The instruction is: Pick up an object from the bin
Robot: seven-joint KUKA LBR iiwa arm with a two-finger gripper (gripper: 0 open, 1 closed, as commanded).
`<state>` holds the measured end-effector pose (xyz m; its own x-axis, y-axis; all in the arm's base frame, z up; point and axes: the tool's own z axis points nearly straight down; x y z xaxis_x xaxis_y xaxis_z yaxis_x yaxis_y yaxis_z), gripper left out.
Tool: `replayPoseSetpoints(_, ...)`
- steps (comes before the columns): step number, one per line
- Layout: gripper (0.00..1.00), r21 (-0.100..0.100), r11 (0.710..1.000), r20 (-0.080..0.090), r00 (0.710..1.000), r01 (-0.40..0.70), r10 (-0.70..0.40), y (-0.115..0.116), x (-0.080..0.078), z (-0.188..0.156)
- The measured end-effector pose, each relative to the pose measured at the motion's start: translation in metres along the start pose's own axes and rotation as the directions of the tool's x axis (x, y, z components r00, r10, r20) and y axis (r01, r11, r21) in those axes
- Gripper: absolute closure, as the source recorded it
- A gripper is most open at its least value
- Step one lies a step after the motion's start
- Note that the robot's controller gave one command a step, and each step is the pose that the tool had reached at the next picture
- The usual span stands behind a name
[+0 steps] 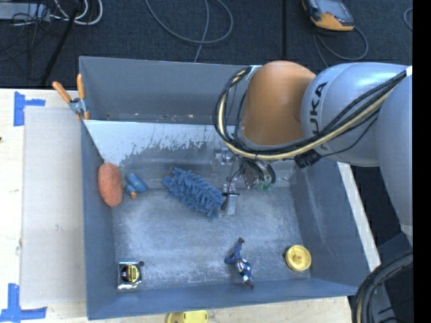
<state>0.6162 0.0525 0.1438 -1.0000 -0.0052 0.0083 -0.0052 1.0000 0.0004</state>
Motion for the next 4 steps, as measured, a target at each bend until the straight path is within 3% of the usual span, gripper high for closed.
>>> replayPoseSetpoints(1, 0.0, 0.0, 1.0, 0.008, 1.0, -0.001, 0.001, 0.0, -0.002, -0.005)
replayPoseSetpoints(2, 0.0, -0.001, 0.997, 0.016, 0.997, -0.074, 0.074, 0.004, -0.001, 0.018)
replayPoseSetpoints(3, 0.0, 0.001, 0.999, 0.004, 0.999, -0.036, 0.036, 0.009, 0.005, 0.054)
replayPoseSetpoints(4, 1.0, 0.0, 1.0, 0.009, 1.0, -0.023, 0.023, 0.007, 0.009, 0.066)
